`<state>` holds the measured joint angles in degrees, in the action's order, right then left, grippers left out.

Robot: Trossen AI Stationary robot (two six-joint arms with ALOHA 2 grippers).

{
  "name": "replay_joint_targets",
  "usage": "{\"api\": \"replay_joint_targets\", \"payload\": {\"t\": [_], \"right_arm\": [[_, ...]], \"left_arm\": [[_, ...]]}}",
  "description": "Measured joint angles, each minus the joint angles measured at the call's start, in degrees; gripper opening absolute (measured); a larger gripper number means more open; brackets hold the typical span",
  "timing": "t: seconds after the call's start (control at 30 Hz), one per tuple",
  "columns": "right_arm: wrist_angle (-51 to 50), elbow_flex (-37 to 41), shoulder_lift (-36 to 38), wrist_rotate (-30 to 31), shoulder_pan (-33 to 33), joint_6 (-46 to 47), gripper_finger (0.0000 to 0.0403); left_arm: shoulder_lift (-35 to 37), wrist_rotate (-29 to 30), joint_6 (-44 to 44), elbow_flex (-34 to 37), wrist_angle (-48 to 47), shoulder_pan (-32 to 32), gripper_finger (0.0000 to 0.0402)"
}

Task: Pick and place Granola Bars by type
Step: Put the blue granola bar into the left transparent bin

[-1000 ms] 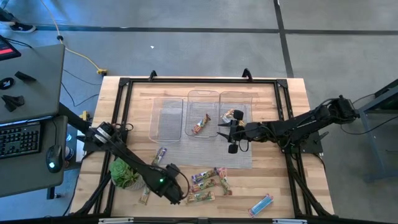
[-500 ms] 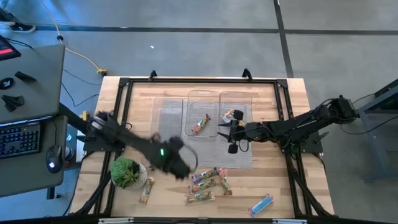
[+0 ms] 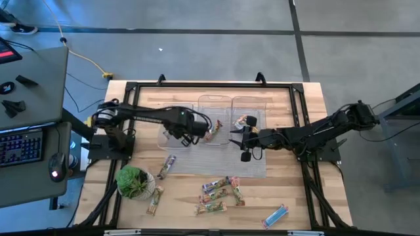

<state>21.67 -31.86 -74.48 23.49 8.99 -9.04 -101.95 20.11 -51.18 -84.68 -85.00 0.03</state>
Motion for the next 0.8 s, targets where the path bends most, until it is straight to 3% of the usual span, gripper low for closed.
{"api": "replay_joint_targets", "payload": {"t": [0.37, 0.63, 0.8], "right_arm": [[-0.02, 0.0, 0.0, 0.07, 0.0, 0.0, 0.014], [-0.05, 0.0, 0.0, 0.09, 0.0, 0.0, 0.014], [-0.02, 0.0, 0.0, 0.09, 0.0, -0.02, 0.014]], "left_arm": [[0.71, -8.16, 13.54, 12.82, 20.7, 9.91, 0.0105], [0.81, -11.9, 18.64, 15.34, 23.89, 13.59, 0.0164], [2.17, -9.22, 18.62, 9.34, 14.8, 13.01, 0.0167]]}}
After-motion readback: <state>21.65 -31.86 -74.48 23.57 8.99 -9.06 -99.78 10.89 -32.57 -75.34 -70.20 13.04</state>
